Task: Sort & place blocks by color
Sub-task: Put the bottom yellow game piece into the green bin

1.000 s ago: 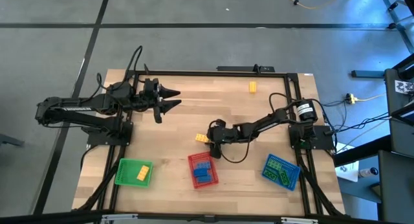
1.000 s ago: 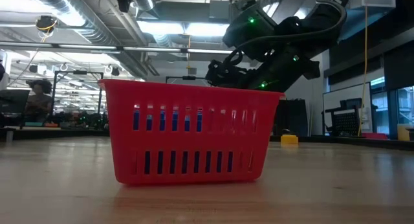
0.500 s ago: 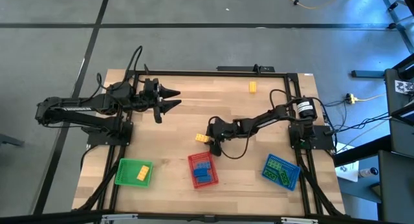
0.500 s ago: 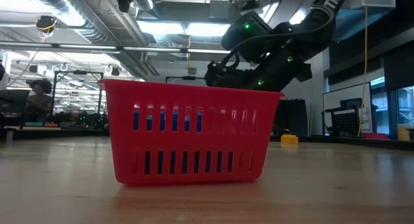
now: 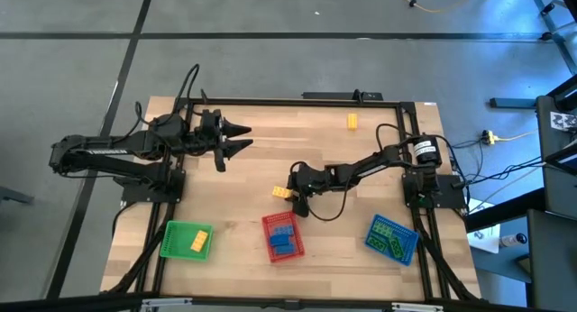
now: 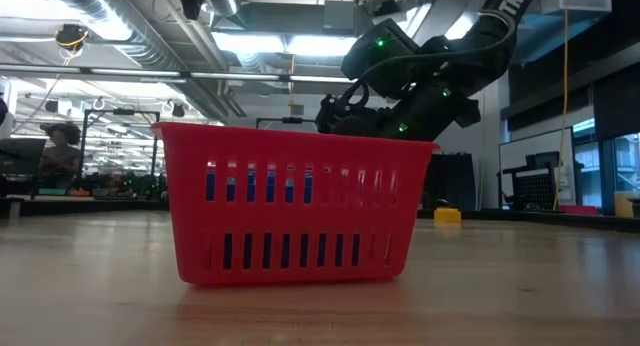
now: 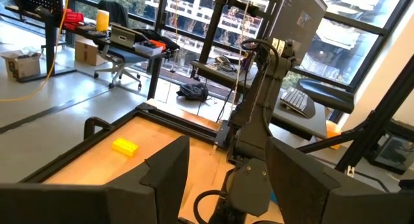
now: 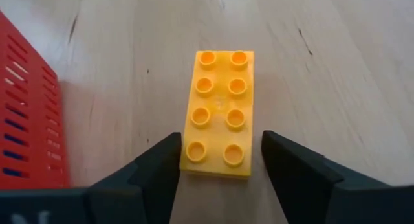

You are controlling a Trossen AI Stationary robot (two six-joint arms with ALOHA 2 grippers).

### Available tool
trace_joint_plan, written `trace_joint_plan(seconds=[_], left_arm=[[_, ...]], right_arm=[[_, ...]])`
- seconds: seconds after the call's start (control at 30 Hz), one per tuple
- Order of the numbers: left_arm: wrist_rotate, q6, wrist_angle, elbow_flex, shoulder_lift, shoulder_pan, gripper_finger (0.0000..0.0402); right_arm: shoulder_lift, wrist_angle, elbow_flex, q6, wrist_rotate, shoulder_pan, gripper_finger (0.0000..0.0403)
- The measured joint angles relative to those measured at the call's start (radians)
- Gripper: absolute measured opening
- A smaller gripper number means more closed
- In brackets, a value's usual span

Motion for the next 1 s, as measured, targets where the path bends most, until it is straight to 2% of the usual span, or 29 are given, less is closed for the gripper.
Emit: trace_joint_plan(seconds=[0.1, 0.27, 0.57, 0.83, 1.0], left_arm=[[0.000, 0.000, 0.000, 0.000, 0.000, 0.000, 0.0194], [0.000, 0.000, 0.000, 0.000, 0.000, 0.000, 0.0194], [0.000, 0.000, 0.000, 0.000, 0.000, 0.000, 0.0194], [-0.011, 0.003, 0.001, 0.000, -0.001, 0.001, 0.0194], [-0.022, 0.003, -0.005, 0.000, -0.001, 0.001, 0.0194]], right_arm=[[0.000, -0.001, 0.000, 0.000, 0.003, 0.000, 0.0203], [0.000, -0.001, 0.000, 0.002, 0.006, 0.000, 0.0150], [-0.025, -0.032, -0.002, -0.016, 0.000, -0.005, 0.0147], [-0.296, -0.257, -0.004, -0.157, 0.003, -0.102, 0.0147], [-0.487, -0.184, -0.003, -0.144, 0.003, -0.152, 0.0147]])
